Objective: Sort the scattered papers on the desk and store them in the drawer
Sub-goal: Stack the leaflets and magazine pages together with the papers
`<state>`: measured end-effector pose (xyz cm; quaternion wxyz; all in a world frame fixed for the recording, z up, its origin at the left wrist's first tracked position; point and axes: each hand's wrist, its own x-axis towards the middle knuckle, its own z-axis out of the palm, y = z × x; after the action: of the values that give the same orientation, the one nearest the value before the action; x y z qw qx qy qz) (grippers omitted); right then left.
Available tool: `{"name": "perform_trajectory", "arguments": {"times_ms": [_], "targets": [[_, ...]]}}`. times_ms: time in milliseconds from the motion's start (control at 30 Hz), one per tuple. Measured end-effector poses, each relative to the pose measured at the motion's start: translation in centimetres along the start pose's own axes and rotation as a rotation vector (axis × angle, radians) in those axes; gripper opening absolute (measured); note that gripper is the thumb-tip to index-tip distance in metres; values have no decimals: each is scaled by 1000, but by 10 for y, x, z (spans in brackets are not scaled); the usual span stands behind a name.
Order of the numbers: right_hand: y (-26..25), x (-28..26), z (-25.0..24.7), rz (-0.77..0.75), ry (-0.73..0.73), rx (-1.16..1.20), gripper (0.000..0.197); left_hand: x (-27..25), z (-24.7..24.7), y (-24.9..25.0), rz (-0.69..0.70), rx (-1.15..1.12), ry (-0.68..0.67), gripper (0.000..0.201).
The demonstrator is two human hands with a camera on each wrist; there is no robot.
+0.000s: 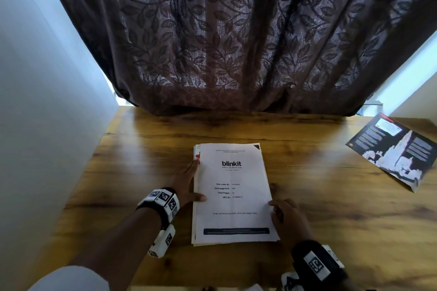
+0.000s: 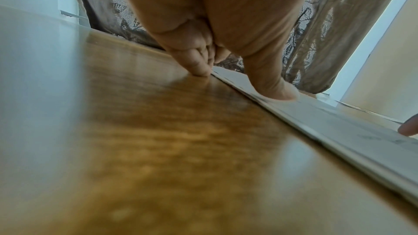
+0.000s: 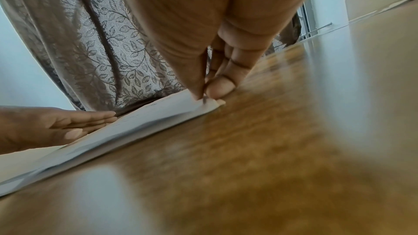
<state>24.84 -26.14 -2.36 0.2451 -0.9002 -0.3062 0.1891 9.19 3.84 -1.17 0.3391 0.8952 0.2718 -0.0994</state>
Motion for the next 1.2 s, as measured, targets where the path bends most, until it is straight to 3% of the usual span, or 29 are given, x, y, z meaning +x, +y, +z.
{"name": "perform_trajectory", "arguments": {"times_ms": [100, 300, 767, 867, 933, 1033, 1100, 1200], "targets": [[-2, 2, -4, 24, -21, 19, 27, 1, 1, -2, 7, 8, 8, 125], [-5, 16, -12, 43, -109, -29, 47, 0, 0, -4, 3, 26, 4, 130], [-10, 26, -22, -5, -224, -112, 47, -2, -3, -3, 33, 6, 14, 127], [-31, 33, -22, -75, -128, -274, 48, -1, -2, -5, 65, 57, 13, 118], [-64, 44, -12, -240, -98, -274, 57, -1, -1, -5, 76, 88, 5, 112], [-124, 72, 19, -442, -327, -175, 89, 0, -2, 1, 62, 135, 22, 108], [-147, 95, 43, -488, -471, -222, 116, 1, -3, 6, 54, 152, 48, 108], [-144, 121, 56, -494, -488, -498, 141, 2, -3, 10, 44, 151, 31, 109]]}}
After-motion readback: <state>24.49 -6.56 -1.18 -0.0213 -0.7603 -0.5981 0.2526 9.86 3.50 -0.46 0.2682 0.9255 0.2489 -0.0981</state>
